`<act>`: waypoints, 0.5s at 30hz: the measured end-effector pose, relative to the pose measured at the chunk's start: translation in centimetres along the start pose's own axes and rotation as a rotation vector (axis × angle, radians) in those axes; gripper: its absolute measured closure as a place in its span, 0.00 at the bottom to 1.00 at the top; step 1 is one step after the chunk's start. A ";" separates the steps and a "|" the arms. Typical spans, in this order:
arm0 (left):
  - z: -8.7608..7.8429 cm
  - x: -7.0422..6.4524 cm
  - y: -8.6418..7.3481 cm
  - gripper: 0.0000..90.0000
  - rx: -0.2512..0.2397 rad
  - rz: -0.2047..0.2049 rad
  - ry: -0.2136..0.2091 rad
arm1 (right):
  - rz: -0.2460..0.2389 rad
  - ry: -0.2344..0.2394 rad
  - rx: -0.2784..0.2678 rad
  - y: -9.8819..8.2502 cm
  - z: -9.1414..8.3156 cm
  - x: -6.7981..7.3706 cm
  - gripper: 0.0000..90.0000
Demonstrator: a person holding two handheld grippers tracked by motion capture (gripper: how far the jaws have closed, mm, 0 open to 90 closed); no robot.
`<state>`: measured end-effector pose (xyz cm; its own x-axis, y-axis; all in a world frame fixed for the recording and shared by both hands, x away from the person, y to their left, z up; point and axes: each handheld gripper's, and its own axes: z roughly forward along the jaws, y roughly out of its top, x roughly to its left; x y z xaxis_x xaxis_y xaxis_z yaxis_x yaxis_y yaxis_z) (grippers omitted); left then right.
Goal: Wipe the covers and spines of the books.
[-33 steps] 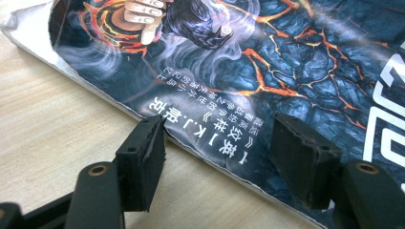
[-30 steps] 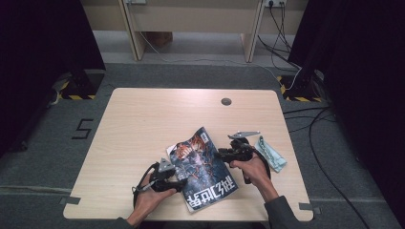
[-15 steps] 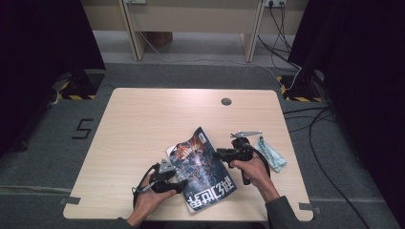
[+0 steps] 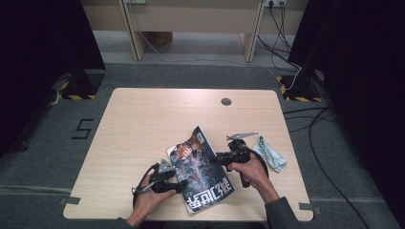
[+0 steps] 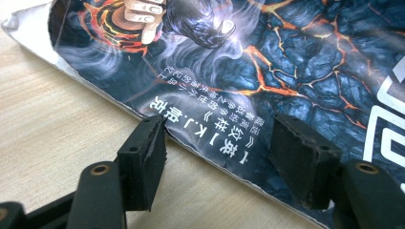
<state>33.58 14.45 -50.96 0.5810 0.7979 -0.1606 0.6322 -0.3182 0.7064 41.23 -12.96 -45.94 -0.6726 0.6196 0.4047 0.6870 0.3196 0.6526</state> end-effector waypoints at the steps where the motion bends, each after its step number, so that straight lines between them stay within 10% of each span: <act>1: 0.0 0.0 0.0 0.41 0.000 0.000 -0.001 | -0.009 -0.015 0.010 0.0 0.2 0.1 0.76; 11: -0.4 0.1 0.0 0.42 -0.004 0.014 -0.005 | -0.093 -0.067 0.038 0.0 0.2 -0.2 0.85; 15: -1.2 0.4 0.7 0.42 -0.080 -0.004 0.005 | -0.156 -0.065 0.061 0.1 0.0 -0.3 0.86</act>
<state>33.65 15.20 -49.67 0.5759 0.8017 -0.1600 0.5914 -0.2735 0.7586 41.45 -13.12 -45.99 -0.7548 0.6032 0.2578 0.5920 0.4572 0.6636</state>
